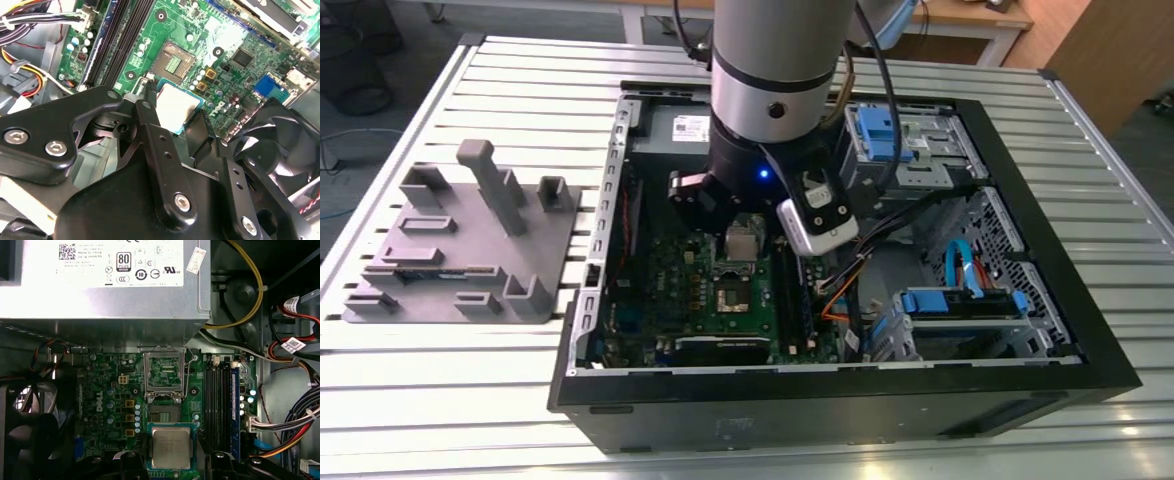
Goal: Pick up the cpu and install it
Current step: 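Place the cpu into insertion slot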
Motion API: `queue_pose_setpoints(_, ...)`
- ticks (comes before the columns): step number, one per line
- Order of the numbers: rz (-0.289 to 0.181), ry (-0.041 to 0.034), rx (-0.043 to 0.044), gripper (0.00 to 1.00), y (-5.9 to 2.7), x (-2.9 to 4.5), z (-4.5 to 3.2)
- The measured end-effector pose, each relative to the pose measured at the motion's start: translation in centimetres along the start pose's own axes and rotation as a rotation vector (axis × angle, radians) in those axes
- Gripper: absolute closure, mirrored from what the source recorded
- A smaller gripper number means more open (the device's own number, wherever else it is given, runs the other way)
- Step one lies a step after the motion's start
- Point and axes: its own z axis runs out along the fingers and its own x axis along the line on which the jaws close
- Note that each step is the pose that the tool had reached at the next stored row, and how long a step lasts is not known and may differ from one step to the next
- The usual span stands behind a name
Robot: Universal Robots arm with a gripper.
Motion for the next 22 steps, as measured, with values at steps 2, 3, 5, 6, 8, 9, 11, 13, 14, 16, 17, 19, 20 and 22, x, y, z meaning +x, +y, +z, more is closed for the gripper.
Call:
queue_pose_setpoints(2, 0.0, 0.0, 0.0017, 0.53, -0.08, 0.0, 0.26)
queue_pose_setpoints(3, 0.0, -0.0001, 0.0023, 0.53, -0.11, 0.0, 0.4)
queue_pose_setpoints(5, 0.0, -0.0001, 0.0045, 0.53, -0.17, -0.01, 0.65)
queue_pose_setpoints(6, 0.0, -0.0001, 0.0058, 0.53, -0.19, -0.01, 0.77)
queue_pose_setpoints(8, 0.001, -0.0001, 0.0083, 0.53, -0.24, -0.02, 1.03)
queue_pose_setpoints(9, 0.0, -0.0001, 0.0095, 0.53, -0.27, -0.02, 1.17)
queue_pose_setpoints(11, 0.001, -0.0002, 0.0117, 0.53, -0.31, -0.02, 1.45)
queue_pose_setpoints(13, 0.001, -0.0001, 0.014, 0.53, -0.35, -0.03, 1.72)
queue_pose_setpoints(14, 0.001, -0.0002, 0.0148, 0.53, -0.36, -0.03, 1.85)
queue_pose_setpoints(16, 0.001, -0.0002, 0.0161, 0.53, -0.37, -0.04, 2.14)
queue_pose_setpoints(17, 0.001, -0.0002, 0.0169, 0.53, -0.38, -0.04, 2.27)
queue_pose_setpoints(19, 0.001, -0.0003, 0.0185, 0.53, -0.39, -0.04, 2.5)
queue_pose_setpoints(20, 0.001, -0.0003, 0.0194, 0.53, -0.39, -0.04, 2.58)
queue_pose_setpoints(22, 0.001, -0.0003, 0.0214, 0.53, -0.4, -0.04, 2.76)
